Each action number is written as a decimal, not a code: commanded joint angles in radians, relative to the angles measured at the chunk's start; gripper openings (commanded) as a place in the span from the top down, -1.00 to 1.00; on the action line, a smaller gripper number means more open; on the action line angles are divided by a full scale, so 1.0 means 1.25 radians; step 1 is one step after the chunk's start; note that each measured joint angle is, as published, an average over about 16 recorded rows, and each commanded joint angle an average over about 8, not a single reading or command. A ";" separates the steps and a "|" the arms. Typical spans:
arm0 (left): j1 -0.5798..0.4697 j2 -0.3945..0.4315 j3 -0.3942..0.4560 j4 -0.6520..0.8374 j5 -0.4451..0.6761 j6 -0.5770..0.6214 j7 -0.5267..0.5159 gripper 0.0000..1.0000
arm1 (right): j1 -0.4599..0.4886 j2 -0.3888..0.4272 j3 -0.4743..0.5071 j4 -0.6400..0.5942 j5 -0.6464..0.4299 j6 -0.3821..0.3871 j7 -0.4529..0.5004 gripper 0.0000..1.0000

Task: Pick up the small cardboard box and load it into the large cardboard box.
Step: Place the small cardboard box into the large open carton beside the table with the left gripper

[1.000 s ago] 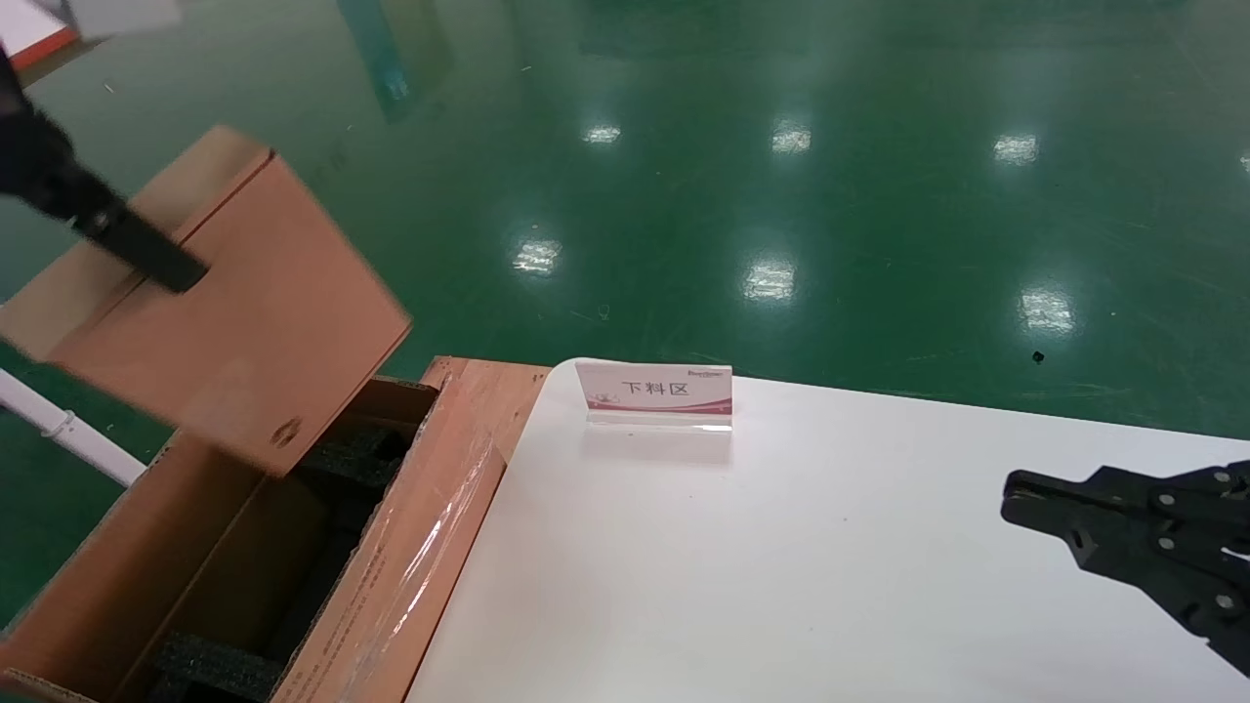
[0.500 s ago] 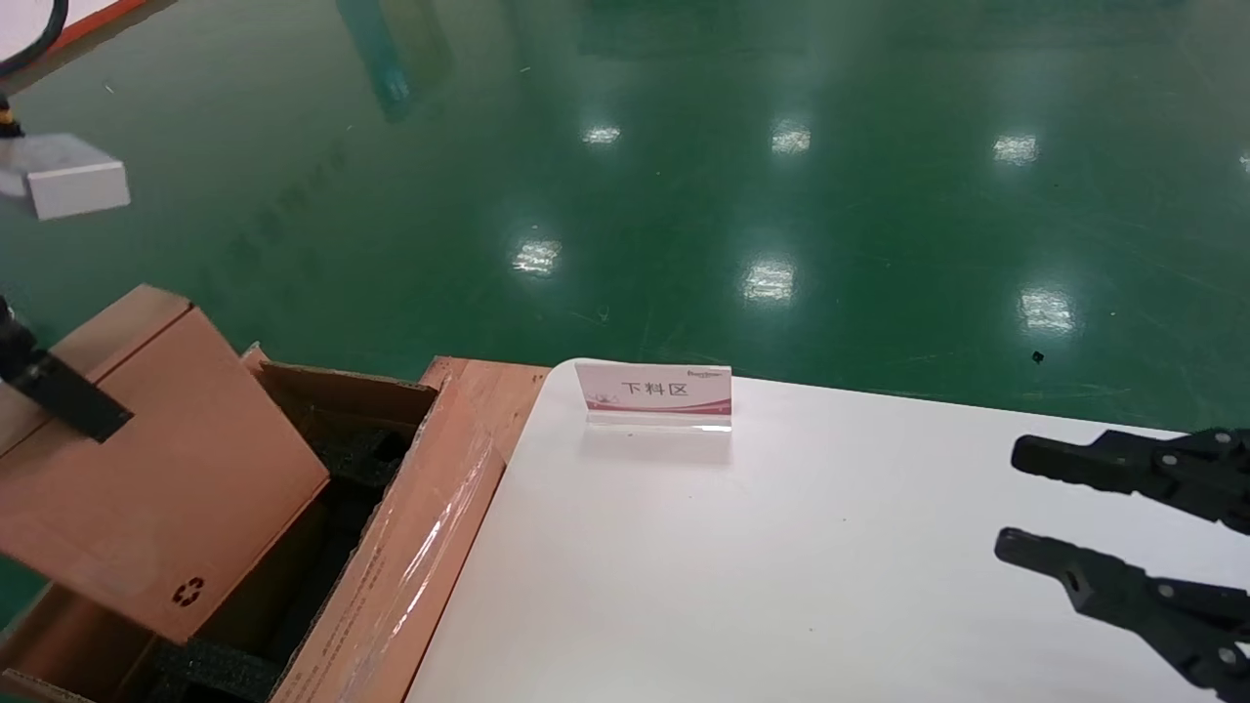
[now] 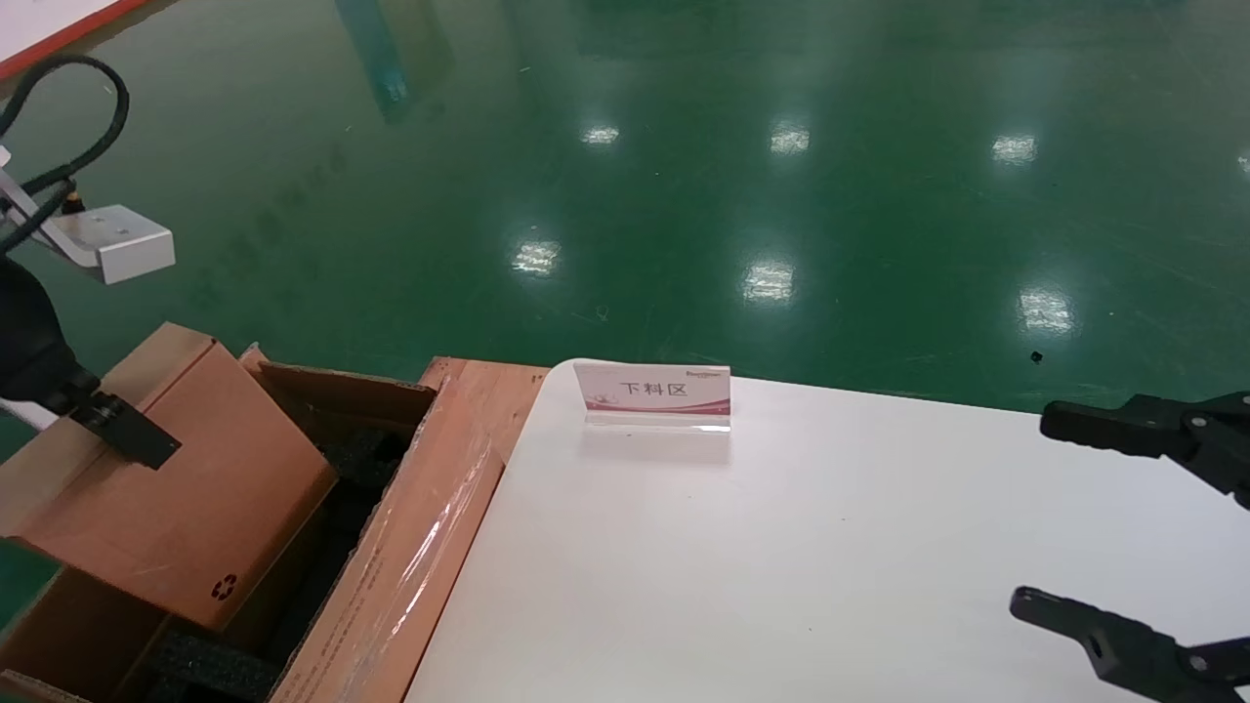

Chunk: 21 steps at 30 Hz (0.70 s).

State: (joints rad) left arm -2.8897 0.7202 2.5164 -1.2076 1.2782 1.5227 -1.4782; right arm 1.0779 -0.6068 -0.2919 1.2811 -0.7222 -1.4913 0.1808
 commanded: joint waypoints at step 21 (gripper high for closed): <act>0.092 -0.078 -0.010 -0.100 0.134 -0.074 -0.151 1.00 | 0.000 0.000 -0.001 0.000 0.001 0.000 -0.001 -1.00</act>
State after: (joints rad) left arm -2.7763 0.6247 2.5026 -1.3314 1.4434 1.4301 -1.6651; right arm 1.0782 -0.6062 -0.2932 1.2811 -0.7213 -1.4907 0.1802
